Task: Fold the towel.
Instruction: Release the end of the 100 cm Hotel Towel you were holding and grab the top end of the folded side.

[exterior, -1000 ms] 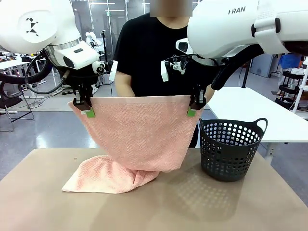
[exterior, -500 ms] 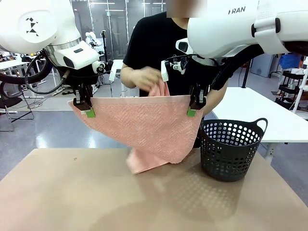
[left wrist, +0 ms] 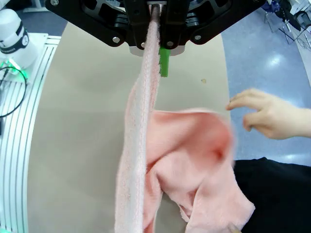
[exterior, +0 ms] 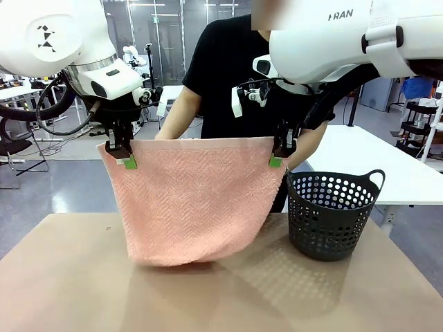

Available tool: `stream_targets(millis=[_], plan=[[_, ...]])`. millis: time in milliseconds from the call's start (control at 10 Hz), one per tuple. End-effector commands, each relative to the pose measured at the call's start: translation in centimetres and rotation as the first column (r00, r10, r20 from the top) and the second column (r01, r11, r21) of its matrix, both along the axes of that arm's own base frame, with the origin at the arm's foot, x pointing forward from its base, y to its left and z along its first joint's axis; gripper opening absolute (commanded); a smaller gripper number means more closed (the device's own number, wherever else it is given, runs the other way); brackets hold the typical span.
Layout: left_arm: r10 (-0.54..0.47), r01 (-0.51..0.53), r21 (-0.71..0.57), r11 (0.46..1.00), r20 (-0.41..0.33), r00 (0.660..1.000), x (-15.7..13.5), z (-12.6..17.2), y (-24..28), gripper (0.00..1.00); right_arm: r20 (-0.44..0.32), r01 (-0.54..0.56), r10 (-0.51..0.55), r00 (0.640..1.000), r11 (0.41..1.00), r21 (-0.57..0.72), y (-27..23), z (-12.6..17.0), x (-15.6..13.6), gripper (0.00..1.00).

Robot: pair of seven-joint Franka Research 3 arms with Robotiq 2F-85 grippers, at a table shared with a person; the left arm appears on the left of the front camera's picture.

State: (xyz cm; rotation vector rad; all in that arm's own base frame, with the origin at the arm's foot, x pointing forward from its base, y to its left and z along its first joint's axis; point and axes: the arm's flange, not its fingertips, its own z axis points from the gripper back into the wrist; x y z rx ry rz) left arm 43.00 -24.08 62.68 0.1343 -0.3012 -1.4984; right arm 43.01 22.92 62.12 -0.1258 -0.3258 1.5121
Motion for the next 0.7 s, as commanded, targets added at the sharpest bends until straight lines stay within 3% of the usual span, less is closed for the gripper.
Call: stream_targets(millis=[0,600], plan=[[0.0,0.0,0.009,1.0,0.007,1.0,0.04,0.06,0.08,0.0,0.004,0.0,0.0,1.0,1.0,-0.004,-0.07,0.05,0.01,0.0],[0.0,0.0,0.009,1.0,0.007,1.0,0.04,0.06,0.08,0.0,0.004,0.0,0.0,1.0,1.0,-0.004,-0.07,0.05,0.01,0.0]])
